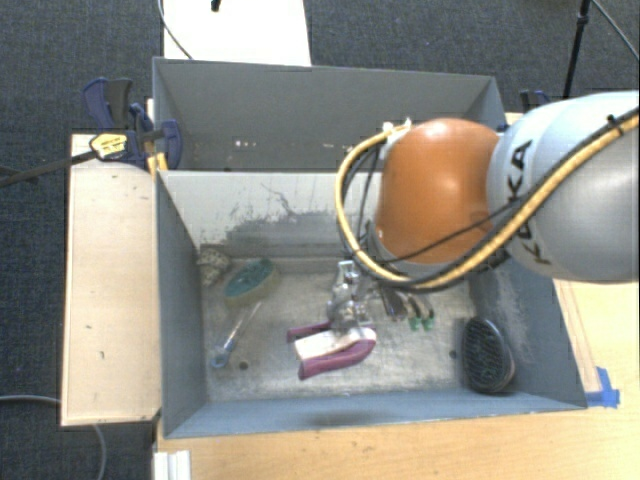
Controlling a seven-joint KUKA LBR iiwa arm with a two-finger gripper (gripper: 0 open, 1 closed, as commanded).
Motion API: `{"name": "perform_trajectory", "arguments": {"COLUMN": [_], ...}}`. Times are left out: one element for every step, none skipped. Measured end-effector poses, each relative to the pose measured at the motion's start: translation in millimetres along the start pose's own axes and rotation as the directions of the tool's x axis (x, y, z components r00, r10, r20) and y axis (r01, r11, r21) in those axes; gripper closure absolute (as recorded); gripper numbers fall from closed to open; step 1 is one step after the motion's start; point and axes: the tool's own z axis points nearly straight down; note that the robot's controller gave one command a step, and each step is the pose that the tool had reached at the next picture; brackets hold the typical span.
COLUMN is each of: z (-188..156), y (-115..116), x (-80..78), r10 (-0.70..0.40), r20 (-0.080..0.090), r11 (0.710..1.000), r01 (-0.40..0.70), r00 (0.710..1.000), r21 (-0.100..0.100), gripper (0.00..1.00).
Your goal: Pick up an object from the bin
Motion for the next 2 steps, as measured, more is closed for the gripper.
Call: {"name": "perform_trajectory", "arguments": {"z": [119.2,121.6], "y": [-14.5,-16.2], "x": [-3.4,-3.7], "r10": [-0.129,-0.066], "r20": [-0.005,-0.006], "r11": [0.992,0.998], "r01": [0.129,0.066], "r00": [0.992,0.998], "r21": [-0.005,-0.008], "gripper": [1.00,1.00]}}
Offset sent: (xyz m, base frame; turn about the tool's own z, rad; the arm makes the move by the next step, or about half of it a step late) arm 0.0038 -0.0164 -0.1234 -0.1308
